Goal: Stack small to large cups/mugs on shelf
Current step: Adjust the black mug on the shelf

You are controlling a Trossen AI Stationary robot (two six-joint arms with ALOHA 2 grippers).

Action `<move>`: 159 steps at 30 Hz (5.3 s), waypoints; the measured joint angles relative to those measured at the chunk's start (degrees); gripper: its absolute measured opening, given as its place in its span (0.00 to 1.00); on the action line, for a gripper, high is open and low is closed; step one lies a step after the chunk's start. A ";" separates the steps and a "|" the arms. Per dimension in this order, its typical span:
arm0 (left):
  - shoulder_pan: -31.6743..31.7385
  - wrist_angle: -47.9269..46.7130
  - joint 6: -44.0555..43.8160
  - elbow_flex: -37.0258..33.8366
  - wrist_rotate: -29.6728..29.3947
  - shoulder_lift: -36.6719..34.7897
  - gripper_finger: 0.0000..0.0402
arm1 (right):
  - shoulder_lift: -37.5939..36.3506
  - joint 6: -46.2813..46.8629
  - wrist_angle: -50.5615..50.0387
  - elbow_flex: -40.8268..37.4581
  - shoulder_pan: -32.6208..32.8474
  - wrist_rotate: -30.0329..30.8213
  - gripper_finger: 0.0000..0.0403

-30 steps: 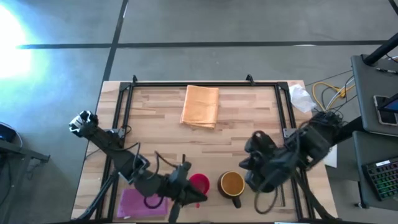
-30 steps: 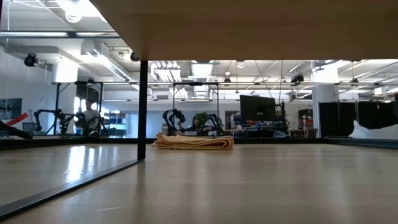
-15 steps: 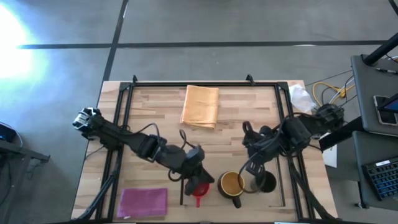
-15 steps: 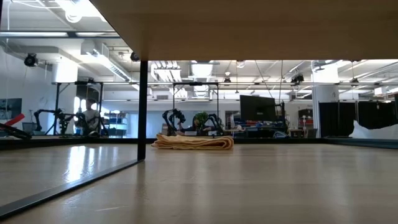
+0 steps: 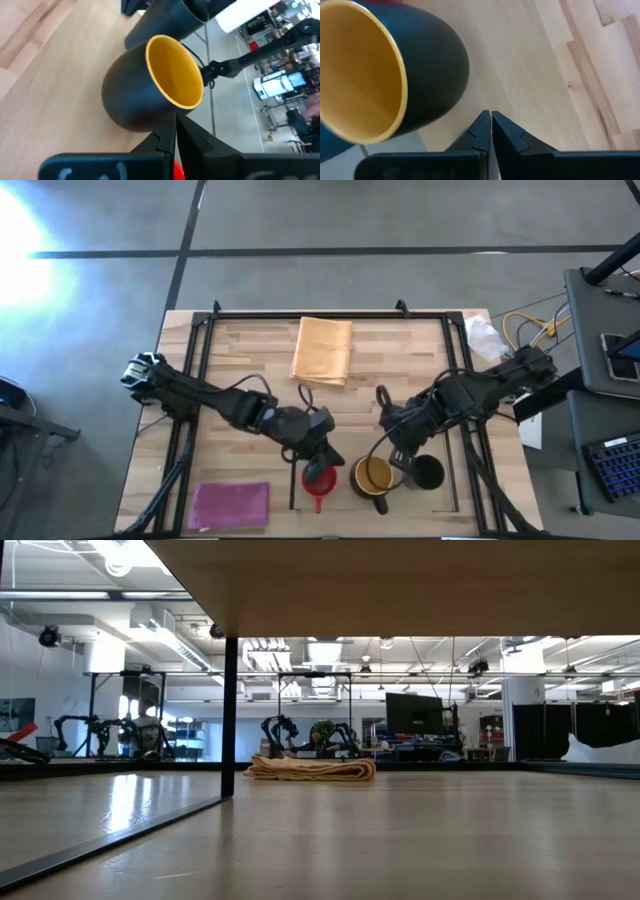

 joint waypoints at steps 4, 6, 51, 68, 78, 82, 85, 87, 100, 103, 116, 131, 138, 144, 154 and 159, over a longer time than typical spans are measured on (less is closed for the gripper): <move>0.96 0.58 0.41 0.06 1.24 0.73 0.00 | 0.97 -1.28 0.74 -0.50 -0.06 -0.72 0.02; 1.23 0.22 0.44 -0.01 1.49 1.10 0.00 | 1.00 -1.89 0.84 -0.50 -0.09 -1.53 0.02; 7.60 -2.27 10.06 1.95 2.82 3.16 0.00 | 0.63 -7.87 4.90 -0.42 -2.60 0.68 0.02; -9.86 -18.93 16.99 21.42 -27.83 11.05 0.00 | -0.54 -11.42 3.25 -0.44 -9.22 -0.81 0.02; -13.47 -25.03 21.14 39.09 -29.20 22.23 0.00 | -0.55 -9.68 2.77 -0.46 -9.73 -2.84 0.02; -15.33 -25.65 21.12 41.74 -28.64 24.16 0.00 | -0.57 -9.69 2.76 -0.48 -9.73 -2.82 0.02; -16.73 -25.54 21.02 41.66 -28.48 24.52 0.00 | -0.55 -9.67 2.78 -0.50 -9.73 -2.84 0.02; -17.27 -25.57 20.06 41.28 -28.33 24.95 0.00 | -0.57 -9.11 2.84 -0.53 -9.73 -2.84 0.02; -17.31 -24.47 19.61 41.06 -26.58 28.50 0.00 | 2.35 -6.67 4.15 -0.57 -7.75 -5.84 0.02; -16.66 -24.87 19.63 41.07 -26.85 28.50 0.00 | 2.66 -6.66 4.27 -0.57 -7.18 -5.86 0.02; -13.30 -24.89 20.90 39.99 -27.00 28.50 0.00 | 2.64 -7.31 4.66 -0.55 -6.65 -8.16 0.02; -12.04 -30.57 21.16 40.05 -26.08 27.82 0.00 | 2.62 -9.82 4.57 -0.55 -6.32 -11.71 0.02; -11.40 -31.34 21.18 40.05 -26.10 26.49 0.00 | 2.62 -10.24 4.57 -0.55 -6.28 -12.21 0.02; -10.78 -31.36 21.20 39.99 -26.12 26.09 0.00 | 2.60 -11.52 4.55 -0.54 -6.28 -12.96 0.02; -10.82 -31.20 21.05 40.05 -25.64 26.09 0.00 | 2.44 -13.65 4.29 -0.50 -6.32 -10.08 0.02; -10.82 -30.53 21.01 40.05 -25.03 26.09 0.00 | 2.44 -13.05 4.80 -0.50 -6.30 -10.31 0.02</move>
